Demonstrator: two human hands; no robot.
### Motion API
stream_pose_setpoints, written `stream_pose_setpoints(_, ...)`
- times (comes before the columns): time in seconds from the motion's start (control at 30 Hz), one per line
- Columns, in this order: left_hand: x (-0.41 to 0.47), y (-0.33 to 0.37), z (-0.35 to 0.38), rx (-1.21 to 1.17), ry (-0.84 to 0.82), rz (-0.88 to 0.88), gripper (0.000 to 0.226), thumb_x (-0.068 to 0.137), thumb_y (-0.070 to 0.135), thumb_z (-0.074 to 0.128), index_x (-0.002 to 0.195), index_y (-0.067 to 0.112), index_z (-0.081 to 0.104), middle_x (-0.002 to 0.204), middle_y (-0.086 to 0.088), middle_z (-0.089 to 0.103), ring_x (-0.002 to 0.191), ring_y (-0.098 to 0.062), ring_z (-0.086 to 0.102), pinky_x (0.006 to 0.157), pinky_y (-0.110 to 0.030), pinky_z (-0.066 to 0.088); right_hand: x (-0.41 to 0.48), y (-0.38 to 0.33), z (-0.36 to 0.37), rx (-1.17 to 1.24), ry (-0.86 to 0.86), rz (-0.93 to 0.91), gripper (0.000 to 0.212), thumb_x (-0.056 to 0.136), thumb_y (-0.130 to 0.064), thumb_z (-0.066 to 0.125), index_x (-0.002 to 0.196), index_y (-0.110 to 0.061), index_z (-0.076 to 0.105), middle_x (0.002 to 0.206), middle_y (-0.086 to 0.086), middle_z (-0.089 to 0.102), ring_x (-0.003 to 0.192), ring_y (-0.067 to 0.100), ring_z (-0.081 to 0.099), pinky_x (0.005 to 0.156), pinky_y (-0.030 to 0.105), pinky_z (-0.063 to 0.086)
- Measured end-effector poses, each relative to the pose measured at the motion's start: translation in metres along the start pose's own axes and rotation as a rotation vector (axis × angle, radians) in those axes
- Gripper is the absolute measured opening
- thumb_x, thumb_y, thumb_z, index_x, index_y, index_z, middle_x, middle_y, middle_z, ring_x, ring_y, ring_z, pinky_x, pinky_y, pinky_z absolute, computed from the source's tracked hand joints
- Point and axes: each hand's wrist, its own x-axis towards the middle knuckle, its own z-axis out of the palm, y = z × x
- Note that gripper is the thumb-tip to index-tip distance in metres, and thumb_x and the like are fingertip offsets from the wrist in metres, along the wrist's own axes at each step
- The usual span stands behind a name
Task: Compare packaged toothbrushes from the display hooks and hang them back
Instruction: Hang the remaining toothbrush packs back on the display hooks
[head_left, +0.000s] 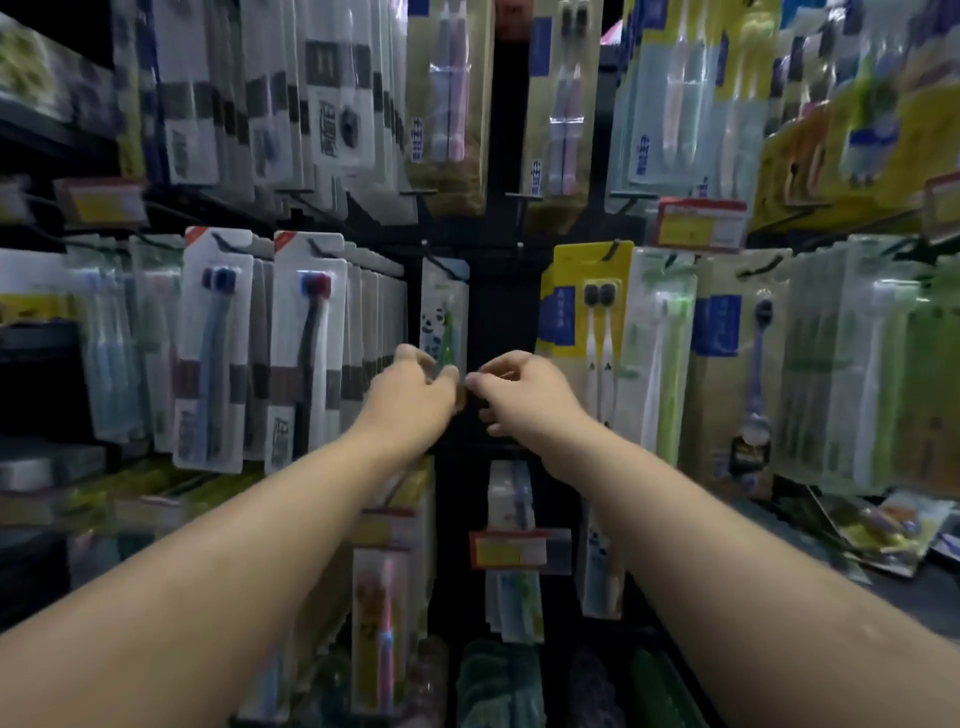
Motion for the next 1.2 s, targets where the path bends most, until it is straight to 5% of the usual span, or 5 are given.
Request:
stream_pose_setpoints(0.2, 0.09, -0.005, 0.036, -0.262, 0.079, -0.228, 0.052, 0.108, 0.053, 0.033, 0.138, 0.011, 0.044, 0.136, -0.013, 0.057, 0.119, -0.032, 0.057, 0.09, -0.037, 0.038, 0.085, 0.006, 0.031, 0.225, 0.144, 0.162, 0.045, 0.095, -0.056, 0.06, 0.108, -0.013, 0.061, 0.094, -0.001, 0.061, 0.082, 0.016, 0.058, 0.064, 0.032, 0.046)
stream_pose_setpoints(0.47, 0.141, -0.033, 0.075, -0.459, 0.103, -0.378, 0.079, 0.1, 0.073, 0.026, 0.155, 0.018, 0.038, 0.148, -0.014, 0.052, 0.133, -0.037, 0.052, 0.111, -0.045, 0.04, 0.154, 0.022, 0.053, 0.385, 0.125, 0.205, 0.084, 0.087, -0.074, 0.058, 0.147, -0.017, 0.046, 0.139, 0.008, 0.058, 0.126, 0.029, 0.055, 0.104, 0.042, 0.045)
stream_pose_setpoints(0.6, 0.169, -0.064, 0.102, -0.774, -0.023, -0.444, 0.119, 0.053, 0.106, 0.04, 0.139, 0.027, 0.059, 0.133, -0.008, 0.068, 0.115, -0.03, 0.066, 0.106, -0.048, 0.049, 0.162, 0.03, 0.066, 0.324, 0.03, 0.191, 0.103, 0.077, -0.09, 0.048, 0.153, -0.021, 0.04, 0.143, 0.012, 0.056, 0.128, 0.032, 0.056, 0.109, 0.049, 0.046)
stream_pose_setpoints(0.73, 0.144, -0.042, 0.088, -0.749, 0.025, -0.359, 0.071, 0.097, 0.076, 0.035, 0.131, 0.021, 0.065, 0.125, -0.004, 0.068, 0.112, -0.023, 0.063, 0.094, -0.037, 0.047, 0.158, 0.031, 0.073, 0.343, 0.02, 0.132, 0.11, 0.08, -0.087, 0.05, 0.16, -0.017, 0.026, 0.153, 0.013, 0.048, 0.138, 0.033, 0.05, 0.111, 0.048, 0.043)
stream_pose_setpoints(1.2, 0.043, 0.0, 0.042, -0.779, 0.341, -0.232, 0.034, 0.103, 0.052, 0.052, 0.087, 0.026, 0.065, 0.082, 0.006, 0.069, 0.084, -0.014, 0.068, 0.067, -0.029, 0.048, 0.062, -0.011, 0.059, 0.326, 0.093, -0.005, 0.061, 0.09, -0.075, 0.052, 0.108, -0.018, 0.062, 0.1, 0.001, 0.071, 0.093, 0.019, 0.07, 0.088, 0.043, 0.058)
